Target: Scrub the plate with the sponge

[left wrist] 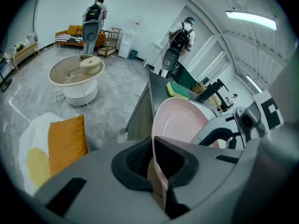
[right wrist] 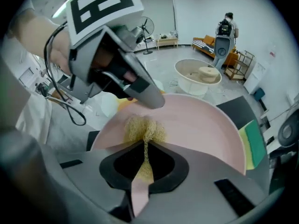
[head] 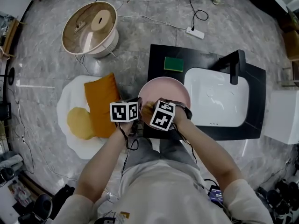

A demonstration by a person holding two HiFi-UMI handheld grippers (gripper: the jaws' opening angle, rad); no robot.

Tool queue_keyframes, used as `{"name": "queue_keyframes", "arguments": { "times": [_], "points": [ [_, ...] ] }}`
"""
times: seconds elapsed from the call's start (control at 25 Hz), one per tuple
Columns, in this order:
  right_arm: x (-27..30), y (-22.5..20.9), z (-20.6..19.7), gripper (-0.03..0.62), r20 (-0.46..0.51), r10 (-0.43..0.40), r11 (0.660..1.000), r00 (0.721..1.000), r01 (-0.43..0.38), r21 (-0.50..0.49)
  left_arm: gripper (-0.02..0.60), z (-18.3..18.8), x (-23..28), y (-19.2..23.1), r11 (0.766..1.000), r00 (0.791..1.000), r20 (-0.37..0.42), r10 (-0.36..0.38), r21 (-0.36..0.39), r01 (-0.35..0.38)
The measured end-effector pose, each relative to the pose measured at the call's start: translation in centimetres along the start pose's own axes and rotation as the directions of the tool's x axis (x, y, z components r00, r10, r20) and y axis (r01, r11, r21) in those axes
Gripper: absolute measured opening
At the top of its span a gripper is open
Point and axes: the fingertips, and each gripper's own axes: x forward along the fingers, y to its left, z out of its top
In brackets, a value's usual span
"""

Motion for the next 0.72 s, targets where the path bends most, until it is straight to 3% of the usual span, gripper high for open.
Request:
{"name": "queue_keyframes", "arguments": {
  "times": [0.24,0.48,0.72],
  "points": [
    [-0.8,-5.9,0.7,0.049,0.006,-0.147,0.989,0.989,0.147,0.013,0.028,-0.3,0.0,0.2,0.998,1.000,0.018,-0.008,-0.065,0.010],
    [-3.3,-11.2,-2.7,0.048,-0.082,-0.351,0.935,0.933,0.354,0.032,0.028,-0.6,-0.4,0.2,0.994,0.999,0.030,0.015,-0.108,-0.012],
    [-5.5,-9.7,-8.7,0.046,-0.200,-0.270,0.961,0.942,0.277,0.007,0.028,-0.5,-0.4,0.4,0.992,0.998,0.036,0.049,-0.117,-0.045]
  ]
}}
